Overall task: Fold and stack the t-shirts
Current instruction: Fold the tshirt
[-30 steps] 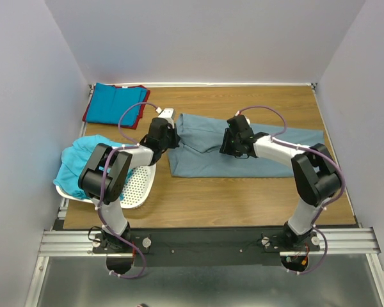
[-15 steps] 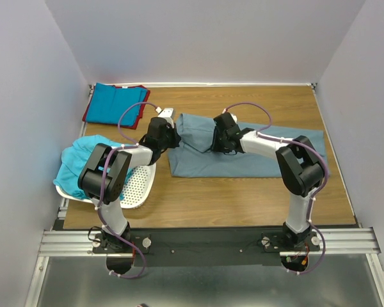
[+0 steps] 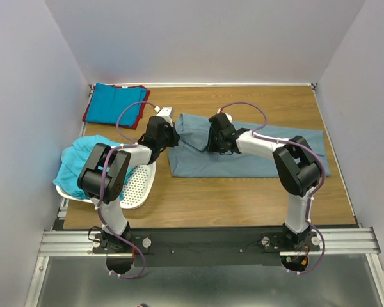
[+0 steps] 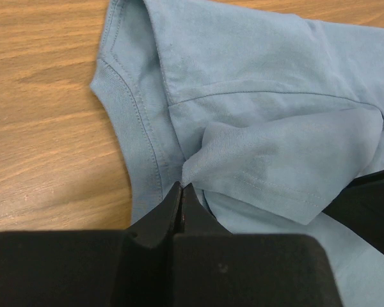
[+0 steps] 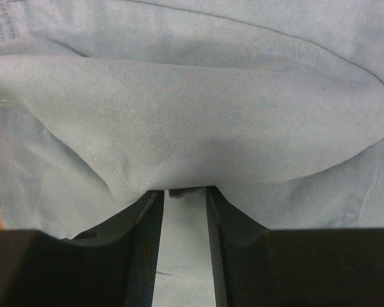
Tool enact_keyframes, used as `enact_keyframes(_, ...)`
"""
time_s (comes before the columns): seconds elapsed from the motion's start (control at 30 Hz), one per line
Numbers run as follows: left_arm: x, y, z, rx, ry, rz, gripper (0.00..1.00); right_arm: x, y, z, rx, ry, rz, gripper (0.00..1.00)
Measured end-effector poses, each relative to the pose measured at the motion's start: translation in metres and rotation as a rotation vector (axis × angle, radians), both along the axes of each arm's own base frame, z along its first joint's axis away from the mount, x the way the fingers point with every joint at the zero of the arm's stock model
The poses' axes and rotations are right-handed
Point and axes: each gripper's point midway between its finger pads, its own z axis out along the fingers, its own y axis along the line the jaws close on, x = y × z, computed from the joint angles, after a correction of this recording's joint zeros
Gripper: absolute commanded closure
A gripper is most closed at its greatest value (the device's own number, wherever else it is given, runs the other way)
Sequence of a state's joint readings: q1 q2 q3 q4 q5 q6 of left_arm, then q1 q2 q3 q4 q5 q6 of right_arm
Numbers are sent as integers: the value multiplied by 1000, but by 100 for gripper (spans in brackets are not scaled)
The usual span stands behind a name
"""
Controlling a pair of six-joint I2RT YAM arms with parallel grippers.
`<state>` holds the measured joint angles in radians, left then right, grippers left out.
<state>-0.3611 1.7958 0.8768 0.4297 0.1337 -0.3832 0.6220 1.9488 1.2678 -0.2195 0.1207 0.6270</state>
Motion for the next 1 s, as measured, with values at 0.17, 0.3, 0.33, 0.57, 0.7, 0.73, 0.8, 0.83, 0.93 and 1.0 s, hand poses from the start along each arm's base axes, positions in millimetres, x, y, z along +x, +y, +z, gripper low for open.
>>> enact_keyframes(0.17, 1, 1, 0, -2, -1, 0, 100, -1, 1, -6, -10, 7, 2, 61)
enact_keyframes(0.3, 1, 1, 0, -5, 2, -2, 100, -1, 1, -7, -15, 7, 0, 71)
enact_keyframes(0.33, 1, 2, 0, -6, 2, -1, 100, -1, 1, -8, -17, 6, -2, 81)
enact_keyframes(0.57, 0, 1, 0, -10, 4, -4, 100, 0, 0, -8, -19, 4, -9, 100)
enact_keyframes(0.7, 0, 1, 0, -17, 7, -7, 100, 0, 0, -7, -23, -1, -10, 100)
enact_keyframes(0.73, 0, 1, 0, -20, 8, -10, 100, 0, 0, -6, -25, -3, -11, 100)
enact_keyframes(0.8, -1, -1, 2, -29, 9, -16, 100, -1, -2, -3, -32, -5, -12, 100)
enact_keyframes(0.83, -1, -2, 4, -34, 8, -19, 100, -1, -2, -2, -33, -8, -14, 100)
enact_keyframes(0.93, -3, -5, 13, -55, -1, -29, 100, 1, -4, 9, -30, -28, -22, 100)
enact_keyframes(1.0, -7, -6, 22, -75, -15, -40, 100, 1, -5, 17, -26, -41, -25, 100)
